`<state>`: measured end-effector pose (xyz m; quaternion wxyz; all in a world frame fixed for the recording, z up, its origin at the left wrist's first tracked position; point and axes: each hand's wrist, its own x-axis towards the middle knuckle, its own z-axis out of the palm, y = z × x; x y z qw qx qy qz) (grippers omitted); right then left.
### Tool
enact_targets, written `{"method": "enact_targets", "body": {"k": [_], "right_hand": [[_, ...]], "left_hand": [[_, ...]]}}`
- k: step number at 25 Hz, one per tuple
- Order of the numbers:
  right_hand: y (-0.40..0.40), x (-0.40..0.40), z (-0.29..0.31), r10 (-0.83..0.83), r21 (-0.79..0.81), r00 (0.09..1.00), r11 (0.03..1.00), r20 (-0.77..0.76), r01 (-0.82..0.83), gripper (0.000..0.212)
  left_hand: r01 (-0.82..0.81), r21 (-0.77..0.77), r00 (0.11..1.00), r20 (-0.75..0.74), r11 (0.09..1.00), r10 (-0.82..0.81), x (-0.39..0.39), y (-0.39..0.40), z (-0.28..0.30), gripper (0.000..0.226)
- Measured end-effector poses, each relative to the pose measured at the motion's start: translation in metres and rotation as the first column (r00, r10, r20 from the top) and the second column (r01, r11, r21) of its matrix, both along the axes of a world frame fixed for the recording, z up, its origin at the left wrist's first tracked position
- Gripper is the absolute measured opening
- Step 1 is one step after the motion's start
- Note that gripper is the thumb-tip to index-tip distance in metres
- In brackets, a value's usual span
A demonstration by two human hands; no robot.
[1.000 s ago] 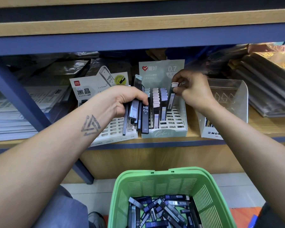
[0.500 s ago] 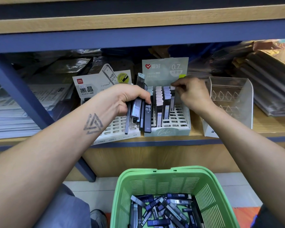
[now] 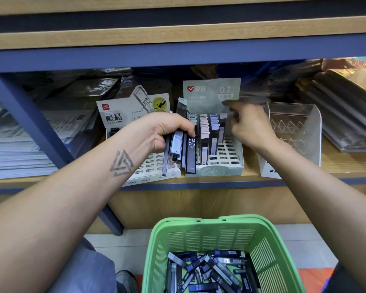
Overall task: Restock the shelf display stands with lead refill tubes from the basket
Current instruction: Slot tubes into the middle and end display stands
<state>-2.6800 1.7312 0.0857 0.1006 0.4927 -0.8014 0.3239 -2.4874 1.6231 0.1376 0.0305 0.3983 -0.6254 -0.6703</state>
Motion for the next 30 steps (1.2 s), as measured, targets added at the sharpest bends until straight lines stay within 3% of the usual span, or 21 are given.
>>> {"method": "enact_targets", "body": {"k": [2,3,4,6,9,12,14,19,24,26,30], "right_hand": [[0.006,0.017,0.012,0.034,-0.181,0.997,0.983,0.063,-0.022,0.038],[0.008,0.031,0.02,0.114,-0.251,0.979,0.966,0.17,-0.069,0.031],[0.012,0.045,0.028,0.218,-0.275,0.926,0.952,0.309,-0.133,0.023],[0.019,0.069,0.04,0.355,-0.159,0.767,0.933,0.535,-0.322,0.012],[0.024,0.091,0.039,0.36,-0.003,0.702,0.891,0.615,-0.454,0.035],[0.018,0.101,0.032,0.354,-0.093,0.602,0.903,0.716,-0.42,0.052],[0.013,0.105,0.03,0.362,-0.121,0.55,0.897,0.753,-0.425,0.051],[0.0,0.111,0.028,0.351,-0.091,0.577,0.899,0.737,-0.429,0.041],[-0.011,0.115,0.026,0.4,-0.135,0.605,0.89,0.688,-0.435,0.032],[-0.018,0.115,0.023,0.409,-0.138,0.657,0.895,0.633,-0.424,0.026],[-0.037,0.117,0.007,0.374,-0.109,0.828,0.925,0.418,-0.363,0.025]], "left_hand": [[-0.002,0.016,1.0,-0.02,1.0,0.002,0.002,0.0,0.0,0.013],[-0.005,0.024,0.999,-0.033,1.0,0.006,0.004,0.0,0.001,0.013],[-0.01,0.034,0.999,-0.05,0.999,0.011,0.006,0.0,0.001,0.013],[-0.011,0.055,0.996,-0.083,0.998,0.016,0.01,0.001,0.001,0.014],[-0.011,0.068,0.994,-0.104,0.998,0.018,0.018,0.001,0.0,0.01],[-0.034,0.07,0.992,-0.116,0.997,0.042,0.03,0.0,0.0,0.007],[-0.053,0.05,0.992,-0.11,0.997,0.058,0.037,-0.003,-0.001,0.006],[-0.107,0.018,0.99,-0.091,0.994,0.108,0.057,-0.017,-0.002,0.013],[-0.092,-0.035,0.992,-0.095,0.995,0.088,0.069,-0.031,0.001,0.036],[-0.106,-0.049,0.989,-0.108,0.993,0.1,0.071,-0.033,0.006,0.037],[-0.165,-0.037,0.979,-0.128,0.986,0.159,0.084,-0.045,0.017,0.018]]}}
